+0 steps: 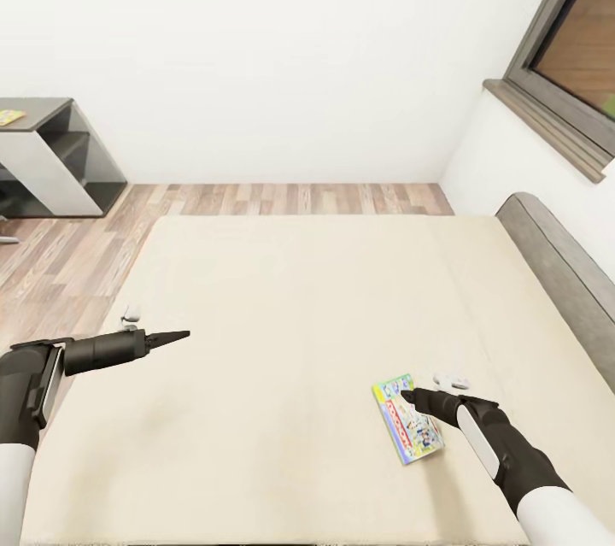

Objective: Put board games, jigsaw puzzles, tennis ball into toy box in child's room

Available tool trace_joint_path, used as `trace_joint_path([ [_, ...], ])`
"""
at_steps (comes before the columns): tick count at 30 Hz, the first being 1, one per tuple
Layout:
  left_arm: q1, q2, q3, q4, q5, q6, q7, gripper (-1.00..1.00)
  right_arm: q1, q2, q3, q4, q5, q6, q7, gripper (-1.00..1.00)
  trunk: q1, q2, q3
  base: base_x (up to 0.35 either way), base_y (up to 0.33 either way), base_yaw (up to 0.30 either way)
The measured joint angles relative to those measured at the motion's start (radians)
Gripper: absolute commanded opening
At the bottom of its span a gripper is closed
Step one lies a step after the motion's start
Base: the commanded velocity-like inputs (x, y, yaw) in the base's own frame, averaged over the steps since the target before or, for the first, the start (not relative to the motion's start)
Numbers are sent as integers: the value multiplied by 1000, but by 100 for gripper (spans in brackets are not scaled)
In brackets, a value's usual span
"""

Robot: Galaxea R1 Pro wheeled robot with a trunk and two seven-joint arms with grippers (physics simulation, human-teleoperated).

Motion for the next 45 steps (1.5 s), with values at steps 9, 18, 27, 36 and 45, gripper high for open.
trace_joint_path([
  [9, 0, 0, 0, 0, 0, 0, 0, 100, 4, 0, 0, -2, 2, -14, 3, 100, 0, 0, -12, 0, 0, 0],
  [18, 0, 0, 1, 0, 1, 0, -1, 100, 6, 2, 2, -2, 10, -52, 10, 100, 0, 0, -13, 0, 0, 0],
  [27, 0, 0, 1, 0, 1, -1, -1, 100, 9, 0, 2, -3, 2, -52, 13, 100, 0, 0, -13, 0, 0, 0],
  [36, 0, 0, 1, 0, 1, -2, -1, 100, 9, 4, 1, -3, 9, -54, 12, 100, 0, 0, -13, 0, 0, 0],
  [45, 0, 0, 0, 0, 2, -2, -1, 100, 9, 8, 2, -3, 13, -53, 11, 100, 0, 0, -13, 0, -134, 0],
])
